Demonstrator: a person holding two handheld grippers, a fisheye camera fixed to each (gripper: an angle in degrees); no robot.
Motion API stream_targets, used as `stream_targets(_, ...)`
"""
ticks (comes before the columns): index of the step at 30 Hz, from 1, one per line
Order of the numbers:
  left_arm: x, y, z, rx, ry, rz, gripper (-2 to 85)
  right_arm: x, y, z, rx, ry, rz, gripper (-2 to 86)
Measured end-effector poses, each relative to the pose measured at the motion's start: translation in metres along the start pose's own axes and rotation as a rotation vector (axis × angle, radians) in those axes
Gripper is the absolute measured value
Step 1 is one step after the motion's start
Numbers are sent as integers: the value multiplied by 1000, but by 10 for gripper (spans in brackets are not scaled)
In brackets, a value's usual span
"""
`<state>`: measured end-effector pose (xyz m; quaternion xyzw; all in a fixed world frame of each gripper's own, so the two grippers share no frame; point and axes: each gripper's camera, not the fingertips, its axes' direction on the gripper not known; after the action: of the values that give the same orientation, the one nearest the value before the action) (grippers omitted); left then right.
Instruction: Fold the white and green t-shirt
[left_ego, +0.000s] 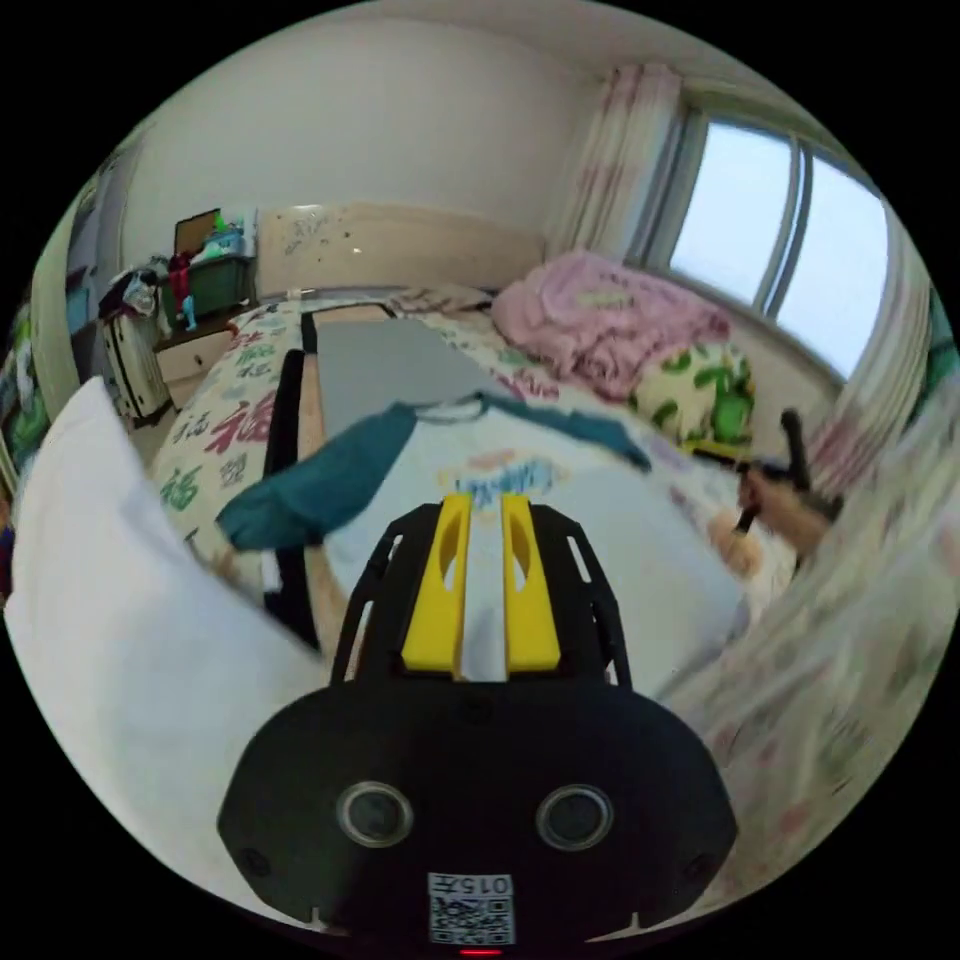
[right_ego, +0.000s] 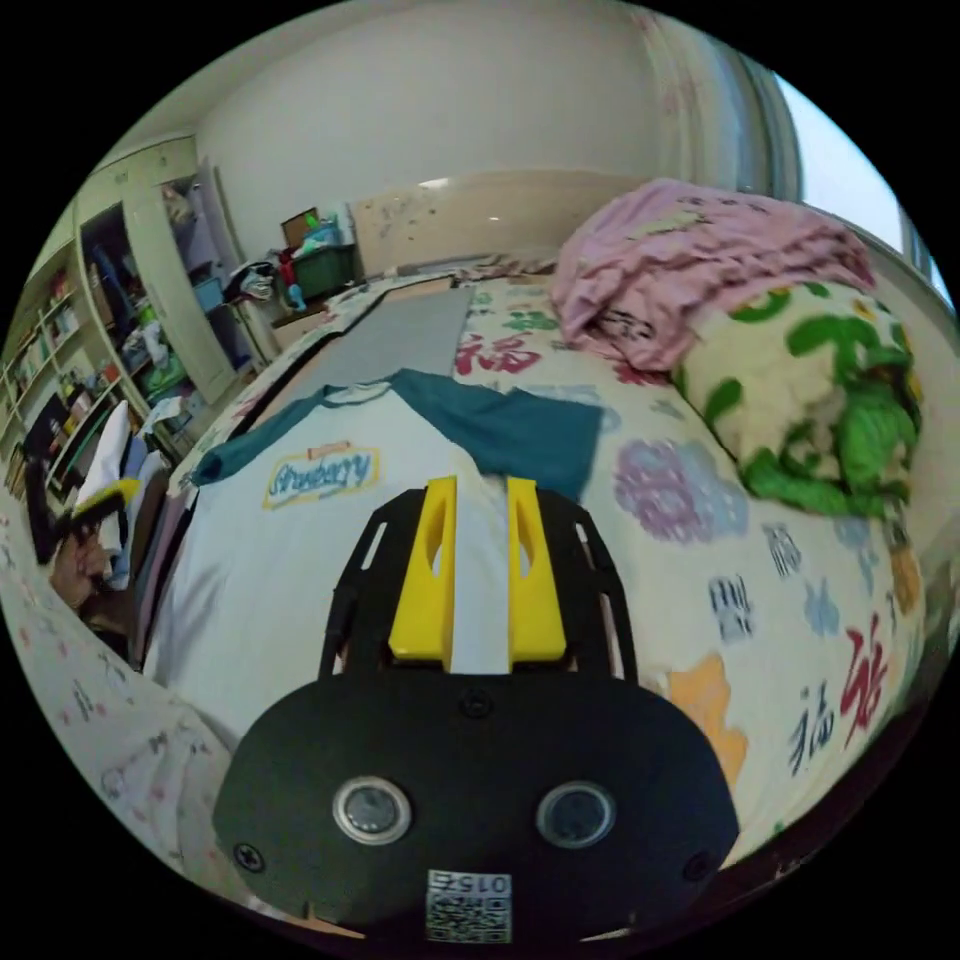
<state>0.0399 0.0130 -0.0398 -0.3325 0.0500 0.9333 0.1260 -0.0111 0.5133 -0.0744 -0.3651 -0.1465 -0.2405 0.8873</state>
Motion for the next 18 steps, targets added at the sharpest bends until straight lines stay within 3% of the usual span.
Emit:
stream_targets(3,27,89,-27,-186,-79,36,52,7,59,-28,-84,7,83,92)
stream_targets(5,21,141,-51,-279,-114,-100,66,6,86,-40,-121,11,123,104)
stream_targets(11,-22,203,-83,-312,-82,-367,92,-6,142,-46,-278,29,210,132)
stream_targets(13,-27,209,-89,-287,-67,-380,88,-14,158,-43,-383,79,217,143)
stream_targets(18,-23,212,-90,-360,-89,-331,70,-32,182,-60,-397,76,258,132)
